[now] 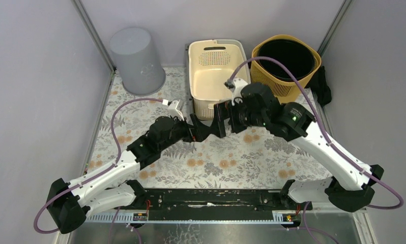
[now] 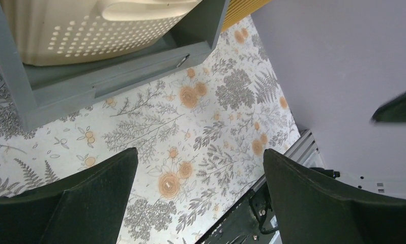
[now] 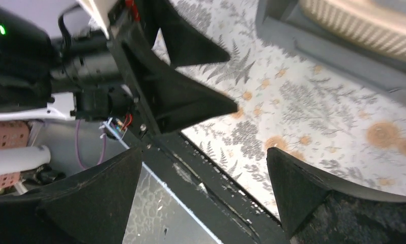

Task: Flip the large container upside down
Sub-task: Pick up the container from the container.

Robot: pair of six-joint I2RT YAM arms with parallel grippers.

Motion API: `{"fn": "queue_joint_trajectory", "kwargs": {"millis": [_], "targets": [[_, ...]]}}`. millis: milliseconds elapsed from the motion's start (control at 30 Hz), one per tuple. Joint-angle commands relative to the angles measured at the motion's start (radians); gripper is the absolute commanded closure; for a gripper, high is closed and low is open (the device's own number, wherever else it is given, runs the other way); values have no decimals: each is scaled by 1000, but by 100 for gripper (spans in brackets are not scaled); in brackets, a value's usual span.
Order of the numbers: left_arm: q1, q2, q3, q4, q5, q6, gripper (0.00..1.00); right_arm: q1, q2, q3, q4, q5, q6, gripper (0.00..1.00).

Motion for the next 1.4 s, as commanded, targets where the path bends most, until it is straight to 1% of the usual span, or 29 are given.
{"fn": "queue_joint_trajectory", "kwargs": {"millis": [0,133,200,267,367,433,633,733,833,933,1033,1133,1367], "targets": [[-8,-21,-20,-48,12,42,0,-73,65,168,-67,68,-70,1],[-13,-33,-44,-62,42,45,0,-218,181,386,-165,141,-109,1],[-15,-53,-58,-66,39,42,0,-285,242,515,-206,200,-139,1],[-15,-77,-71,-65,27,31,0,-332,311,607,-237,264,-177,1],[-15,-105,-82,-64,17,19,0,-392,411,712,-271,360,-221,4],[-16,-118,-81,-71,9,14,0,-442,481,751,-272,353,-237,7],[-16,-134,-73,-109,-7,14,0,-595,560,754,-217,222,-258,15],[-15,-128,-69,-115,-20,20,0,-654,562,746,-186,215,-269,19],[-16,-105,-58,-109,-25,18,0,-702,571,748,-168,189,-270,20],[-15,-71,-42,-101,-14,19,0,-722,585,747,-156,138,-268,22],[-16,-45,-30,-97,-12,20,0,-731,578,699,-121,86,-258,25],[-15,-35,-27,-91,-13,20,0,-735,571,657,-88,67,-248,29],[-16,-27,-26,-89,-10,19,0,-749,584,629,-30,41,-216,36]]}}
